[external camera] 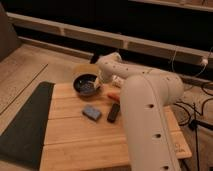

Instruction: Pick up the ceramic bowl

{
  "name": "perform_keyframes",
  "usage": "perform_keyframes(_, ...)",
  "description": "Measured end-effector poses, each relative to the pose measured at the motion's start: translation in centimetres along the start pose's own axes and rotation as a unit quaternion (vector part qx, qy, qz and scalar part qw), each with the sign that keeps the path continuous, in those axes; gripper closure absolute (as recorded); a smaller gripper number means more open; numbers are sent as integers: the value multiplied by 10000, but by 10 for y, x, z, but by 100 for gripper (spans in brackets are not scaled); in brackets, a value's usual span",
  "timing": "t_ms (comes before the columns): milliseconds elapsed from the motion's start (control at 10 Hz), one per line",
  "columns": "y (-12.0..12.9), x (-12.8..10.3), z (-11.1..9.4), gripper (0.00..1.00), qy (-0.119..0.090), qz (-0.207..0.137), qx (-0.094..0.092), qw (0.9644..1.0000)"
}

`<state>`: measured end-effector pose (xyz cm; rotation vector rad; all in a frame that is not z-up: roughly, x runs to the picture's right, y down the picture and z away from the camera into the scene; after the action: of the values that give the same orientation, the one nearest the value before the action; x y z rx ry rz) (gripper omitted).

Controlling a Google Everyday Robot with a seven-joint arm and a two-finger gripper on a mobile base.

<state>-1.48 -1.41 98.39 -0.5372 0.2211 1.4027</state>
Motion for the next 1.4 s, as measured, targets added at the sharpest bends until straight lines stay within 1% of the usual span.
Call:
perform_keyframes(100, -2, -3, 6, 47, 47, 2, -22, 10000)
perform_keyframes(200, -3, -9, 10, 57, 20, -36, -87, 10000)
perform_keyframes(300, 0, -16, 11, 66, -49, -89, -172, 9998)
perform_keyframes(400, 2, -23, 10, 80, -147, -144, -300, 9993)
perform_keyframes(500, 1, -27, 10, 91, -205, -145, -378, 9990)
perform_keyframes(600, 0, -31, 7, 98, -276, -143, -442, 9985)
perform_keyframes(700, -1, -39, 0, 100, -427, -146, -500, 9977)
perform_keyframes(800, -1, -49, -11, 100, -598, -164, -522, 9967)
perform_keyframes(1000, 0, -74, -48, 100, -1078, -283, -481, 9926)
perform_keyframes(1200, 8, -95, -91, 100, -1566, -434, -435, 9858)
perform_keyframes(1300, 17, -104, -119, 100, -1843, -554, -411, 9804)
perform_keyframes(1400, 24, -107, -142, 100, -2036, -668, -370, 9761)
